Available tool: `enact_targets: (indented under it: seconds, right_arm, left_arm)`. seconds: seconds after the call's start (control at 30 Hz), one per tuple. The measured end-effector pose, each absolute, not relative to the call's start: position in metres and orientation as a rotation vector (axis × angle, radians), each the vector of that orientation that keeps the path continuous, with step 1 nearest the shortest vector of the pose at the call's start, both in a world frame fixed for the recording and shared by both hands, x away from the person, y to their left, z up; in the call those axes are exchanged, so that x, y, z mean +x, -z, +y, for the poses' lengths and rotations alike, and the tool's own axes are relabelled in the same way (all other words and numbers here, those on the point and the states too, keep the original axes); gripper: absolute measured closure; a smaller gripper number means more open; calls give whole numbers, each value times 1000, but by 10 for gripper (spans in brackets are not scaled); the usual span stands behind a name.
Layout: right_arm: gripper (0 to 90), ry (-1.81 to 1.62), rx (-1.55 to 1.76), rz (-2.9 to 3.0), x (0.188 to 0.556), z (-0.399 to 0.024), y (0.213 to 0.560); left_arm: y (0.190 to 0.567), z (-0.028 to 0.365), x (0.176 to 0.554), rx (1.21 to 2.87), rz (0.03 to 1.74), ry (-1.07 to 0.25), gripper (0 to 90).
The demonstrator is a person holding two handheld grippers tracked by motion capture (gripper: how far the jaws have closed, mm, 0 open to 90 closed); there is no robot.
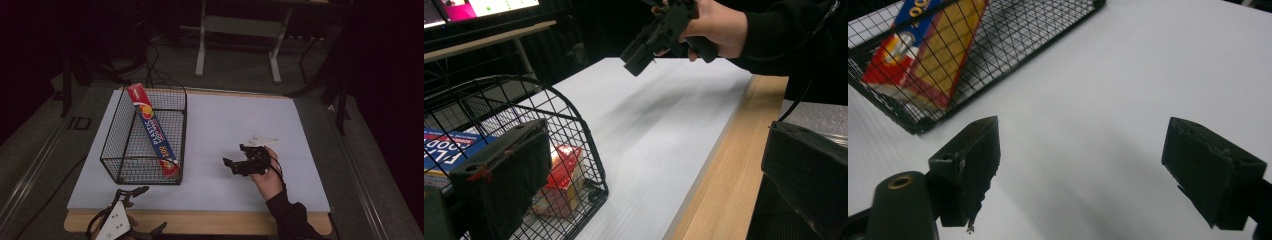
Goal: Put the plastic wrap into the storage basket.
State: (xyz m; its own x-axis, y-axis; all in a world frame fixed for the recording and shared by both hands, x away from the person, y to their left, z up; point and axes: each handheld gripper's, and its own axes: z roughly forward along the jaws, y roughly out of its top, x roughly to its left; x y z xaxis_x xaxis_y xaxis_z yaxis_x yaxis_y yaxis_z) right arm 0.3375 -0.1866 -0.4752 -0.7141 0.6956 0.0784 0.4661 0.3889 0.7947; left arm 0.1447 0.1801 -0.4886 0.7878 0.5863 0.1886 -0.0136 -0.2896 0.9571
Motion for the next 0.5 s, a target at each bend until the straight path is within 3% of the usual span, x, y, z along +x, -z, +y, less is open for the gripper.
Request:
enact_targets:
  seconds: [0.5]
  right_arm:
    - [157,-1191,992,2391,328,-191,494]
  left_arm:
    - [486,182,142,1767,439,-625,2]
